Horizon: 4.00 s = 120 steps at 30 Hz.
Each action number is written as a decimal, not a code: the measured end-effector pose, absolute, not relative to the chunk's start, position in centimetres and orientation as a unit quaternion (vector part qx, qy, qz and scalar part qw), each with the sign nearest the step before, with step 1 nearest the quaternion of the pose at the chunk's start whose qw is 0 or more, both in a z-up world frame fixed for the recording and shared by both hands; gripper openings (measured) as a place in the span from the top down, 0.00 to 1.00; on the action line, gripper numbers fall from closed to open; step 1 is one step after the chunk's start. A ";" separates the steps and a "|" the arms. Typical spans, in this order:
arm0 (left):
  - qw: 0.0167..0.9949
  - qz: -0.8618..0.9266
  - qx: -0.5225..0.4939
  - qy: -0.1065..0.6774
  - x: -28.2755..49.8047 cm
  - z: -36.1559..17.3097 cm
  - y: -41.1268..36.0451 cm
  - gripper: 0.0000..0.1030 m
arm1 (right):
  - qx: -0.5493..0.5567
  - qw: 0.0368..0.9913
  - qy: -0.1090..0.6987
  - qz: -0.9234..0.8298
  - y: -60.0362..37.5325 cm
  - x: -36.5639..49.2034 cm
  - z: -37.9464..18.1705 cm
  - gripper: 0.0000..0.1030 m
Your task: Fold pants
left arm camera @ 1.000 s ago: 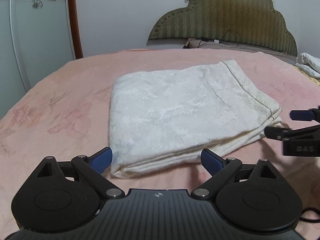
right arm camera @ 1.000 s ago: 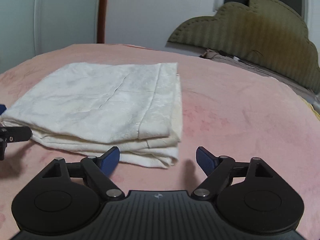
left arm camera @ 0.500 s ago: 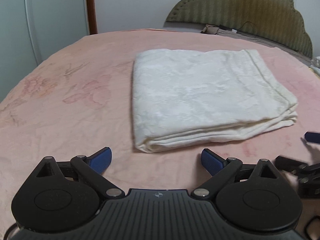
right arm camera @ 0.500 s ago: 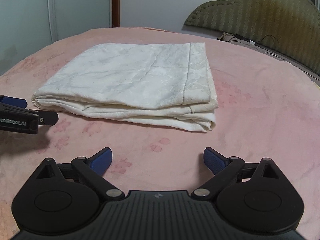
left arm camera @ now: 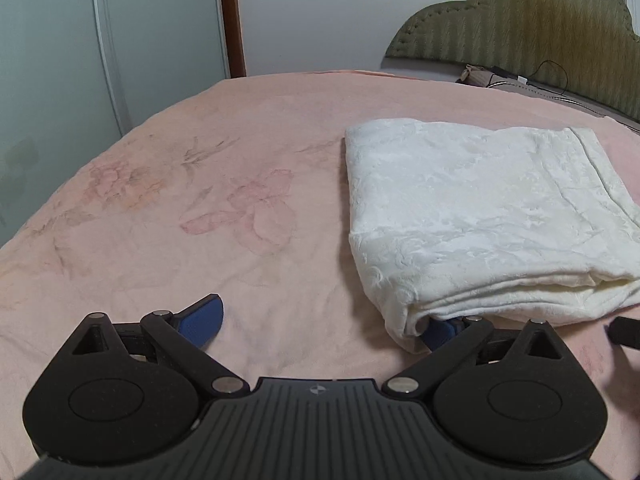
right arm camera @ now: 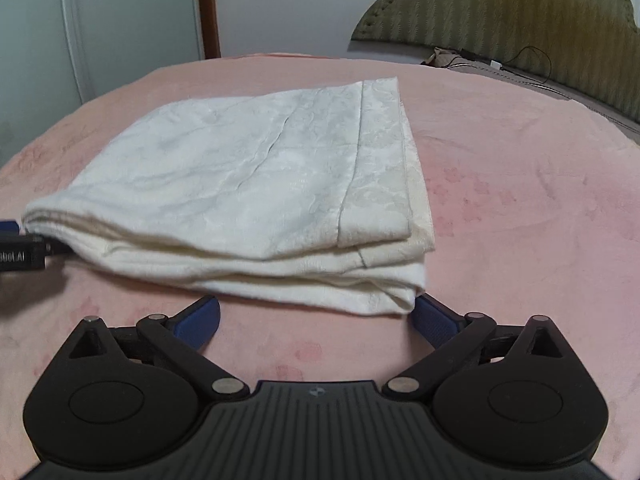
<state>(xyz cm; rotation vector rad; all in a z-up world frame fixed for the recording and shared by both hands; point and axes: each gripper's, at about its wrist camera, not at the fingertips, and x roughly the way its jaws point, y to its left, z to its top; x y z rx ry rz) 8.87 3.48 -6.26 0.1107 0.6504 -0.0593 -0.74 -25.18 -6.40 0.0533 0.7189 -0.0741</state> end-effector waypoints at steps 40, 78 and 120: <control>0.819 -0.240 -0.300 0.426 19.9 -6.3 6.4 0.64 | 0.202 0.905 0.349 0.137 -34.8 9.6 -4.8 0.18; 0.944 -0.141 0.093 0.285 2.6 -1.7 4.0 0.04 | 0.050 0.942 0.318 0.094 -21.2 -9.7 2.5 0.07; 0.944 -0.089 0.058 0.314 4.2 -7.7 1.8 0.00 | 0.090 0.940 0.326 -0.051 -20.6 -4.2 -4.3 0.00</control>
